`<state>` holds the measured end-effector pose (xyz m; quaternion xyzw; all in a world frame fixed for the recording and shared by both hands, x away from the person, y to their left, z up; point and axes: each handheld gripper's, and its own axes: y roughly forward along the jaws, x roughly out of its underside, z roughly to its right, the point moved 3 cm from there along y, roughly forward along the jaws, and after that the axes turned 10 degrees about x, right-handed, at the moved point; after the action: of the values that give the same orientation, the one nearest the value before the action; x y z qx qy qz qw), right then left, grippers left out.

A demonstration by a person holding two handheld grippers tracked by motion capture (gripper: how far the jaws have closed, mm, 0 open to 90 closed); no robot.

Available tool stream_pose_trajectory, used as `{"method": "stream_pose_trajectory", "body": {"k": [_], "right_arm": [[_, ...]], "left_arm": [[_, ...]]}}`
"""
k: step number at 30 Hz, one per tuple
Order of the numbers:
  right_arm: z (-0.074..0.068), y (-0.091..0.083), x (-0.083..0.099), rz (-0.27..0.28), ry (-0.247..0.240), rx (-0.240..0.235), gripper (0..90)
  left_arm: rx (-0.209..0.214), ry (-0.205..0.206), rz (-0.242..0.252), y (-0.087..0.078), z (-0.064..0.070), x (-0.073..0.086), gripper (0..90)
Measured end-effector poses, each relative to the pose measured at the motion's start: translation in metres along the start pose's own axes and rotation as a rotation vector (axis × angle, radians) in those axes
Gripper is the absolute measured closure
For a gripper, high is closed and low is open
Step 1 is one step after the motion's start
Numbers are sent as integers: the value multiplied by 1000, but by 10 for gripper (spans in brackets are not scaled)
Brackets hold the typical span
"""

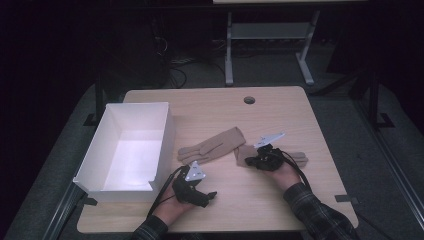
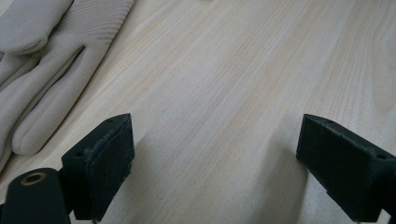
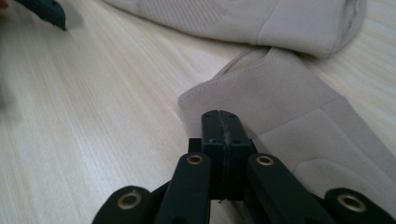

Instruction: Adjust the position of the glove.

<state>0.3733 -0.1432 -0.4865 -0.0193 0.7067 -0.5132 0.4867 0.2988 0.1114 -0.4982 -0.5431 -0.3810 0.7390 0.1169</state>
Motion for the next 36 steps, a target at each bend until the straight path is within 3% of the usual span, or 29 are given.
{"method": "stream_pose_trajectory", "body": {"k": [17, 36], "right_arm": [[-1, -17, 15, -39, -43, 3, 897], [4, -54, 52, -81, -5, 4, 897]], "left_arm": [[0, 0, -1, 0, 0, 0, 106], [-1, 2, 6, 0, 0, 0, 106]]}}
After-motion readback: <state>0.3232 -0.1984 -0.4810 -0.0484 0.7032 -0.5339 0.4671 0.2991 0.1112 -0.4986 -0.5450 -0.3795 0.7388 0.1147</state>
